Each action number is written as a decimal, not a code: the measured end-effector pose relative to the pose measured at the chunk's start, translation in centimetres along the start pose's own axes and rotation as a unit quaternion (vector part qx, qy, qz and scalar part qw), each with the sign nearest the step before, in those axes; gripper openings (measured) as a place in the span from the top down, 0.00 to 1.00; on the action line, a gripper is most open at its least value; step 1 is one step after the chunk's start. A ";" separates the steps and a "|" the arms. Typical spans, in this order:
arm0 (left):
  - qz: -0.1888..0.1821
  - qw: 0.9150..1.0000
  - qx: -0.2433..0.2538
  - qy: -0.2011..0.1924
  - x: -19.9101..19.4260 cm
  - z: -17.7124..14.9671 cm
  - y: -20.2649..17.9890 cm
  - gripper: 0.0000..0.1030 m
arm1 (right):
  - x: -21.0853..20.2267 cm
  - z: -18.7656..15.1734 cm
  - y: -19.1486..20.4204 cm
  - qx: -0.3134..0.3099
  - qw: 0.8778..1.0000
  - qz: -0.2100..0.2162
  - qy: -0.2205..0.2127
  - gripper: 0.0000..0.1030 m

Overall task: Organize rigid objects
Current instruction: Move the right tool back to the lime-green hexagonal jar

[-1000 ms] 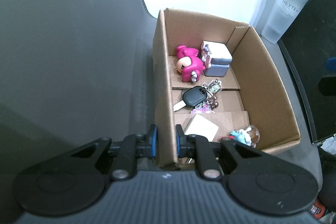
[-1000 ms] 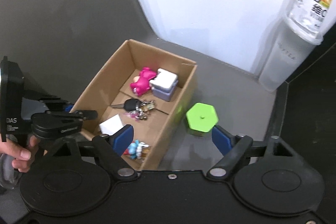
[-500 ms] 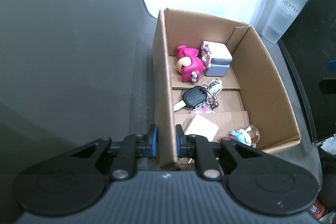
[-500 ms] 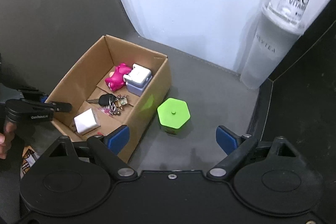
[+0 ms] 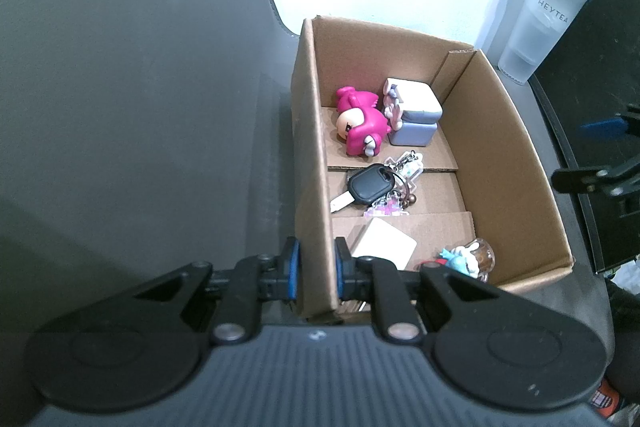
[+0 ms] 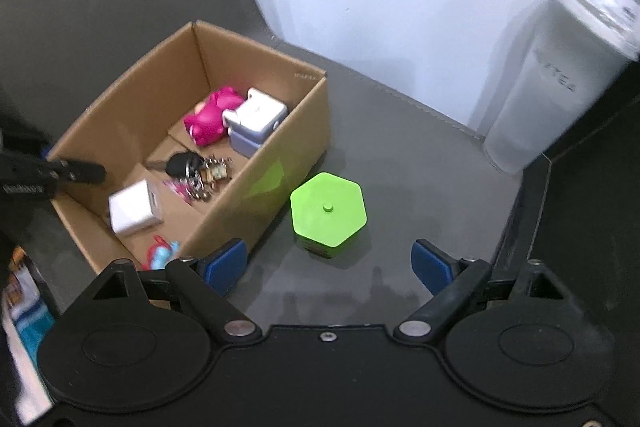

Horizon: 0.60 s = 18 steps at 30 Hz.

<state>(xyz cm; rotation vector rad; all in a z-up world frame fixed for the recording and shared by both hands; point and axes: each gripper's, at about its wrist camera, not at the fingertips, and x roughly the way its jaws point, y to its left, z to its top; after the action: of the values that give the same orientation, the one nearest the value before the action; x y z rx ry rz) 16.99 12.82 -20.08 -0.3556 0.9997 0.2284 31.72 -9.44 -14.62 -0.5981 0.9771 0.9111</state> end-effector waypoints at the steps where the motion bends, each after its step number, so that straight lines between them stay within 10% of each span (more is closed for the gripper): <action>1: 0.000 1.000 0.000 0.000 0.0 0.0 0.0 0.85 | 0.3 0.1 0.2 -0.009 1.000 0.000 0.003 0.13; 18: -0.001 1.000 0.004 -0.002 0.0 -0.1 0.1 0.85 | 4.3 2.6 0.4 -0.131 0.991 0.002 0.035 0.13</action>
<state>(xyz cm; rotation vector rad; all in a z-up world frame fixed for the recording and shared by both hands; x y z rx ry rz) 16.91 12.86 -20.14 -0.3484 0.9952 0.2233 33.62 -5.60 -17.32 -0.8563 0.9273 1.0358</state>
